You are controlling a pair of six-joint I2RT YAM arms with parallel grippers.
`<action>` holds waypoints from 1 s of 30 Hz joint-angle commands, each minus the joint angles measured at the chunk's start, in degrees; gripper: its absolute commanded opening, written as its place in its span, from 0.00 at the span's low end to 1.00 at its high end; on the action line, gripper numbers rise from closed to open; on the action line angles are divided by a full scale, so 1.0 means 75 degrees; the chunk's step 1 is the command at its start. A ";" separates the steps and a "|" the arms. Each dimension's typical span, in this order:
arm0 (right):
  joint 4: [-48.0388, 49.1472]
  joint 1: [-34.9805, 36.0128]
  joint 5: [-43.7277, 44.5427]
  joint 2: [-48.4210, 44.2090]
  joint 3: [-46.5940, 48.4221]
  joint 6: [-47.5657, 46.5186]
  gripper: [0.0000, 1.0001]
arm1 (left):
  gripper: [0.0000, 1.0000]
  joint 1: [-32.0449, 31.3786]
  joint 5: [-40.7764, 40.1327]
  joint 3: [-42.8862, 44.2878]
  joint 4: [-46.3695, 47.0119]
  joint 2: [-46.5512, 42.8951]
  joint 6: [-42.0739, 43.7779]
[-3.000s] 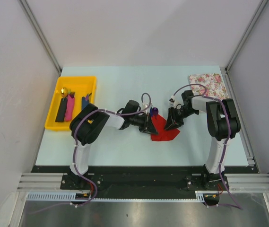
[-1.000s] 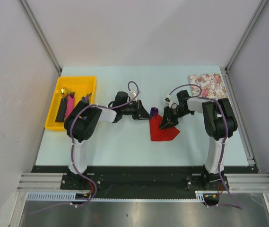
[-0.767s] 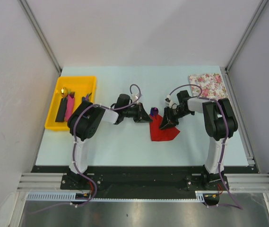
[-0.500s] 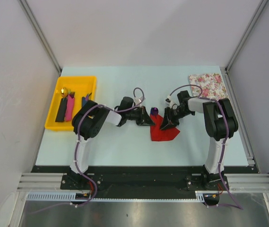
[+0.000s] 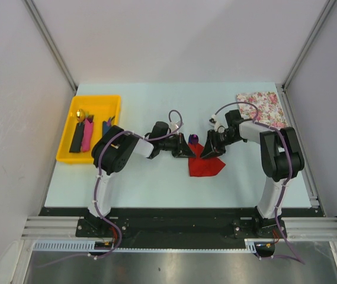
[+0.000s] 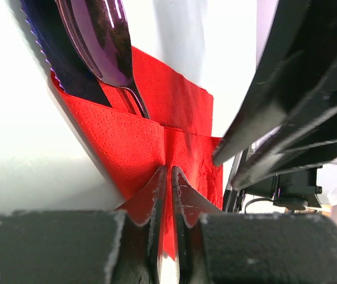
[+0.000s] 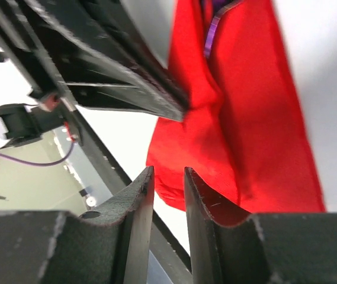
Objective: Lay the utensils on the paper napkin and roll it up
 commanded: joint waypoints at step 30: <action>0.0274 -0.0075 0.0770 0.0955 -0.0262 -0.0457 0.25 | 0.29 -0.0792 0.1192 -0.1191 0.0436 -0.1561 0.0753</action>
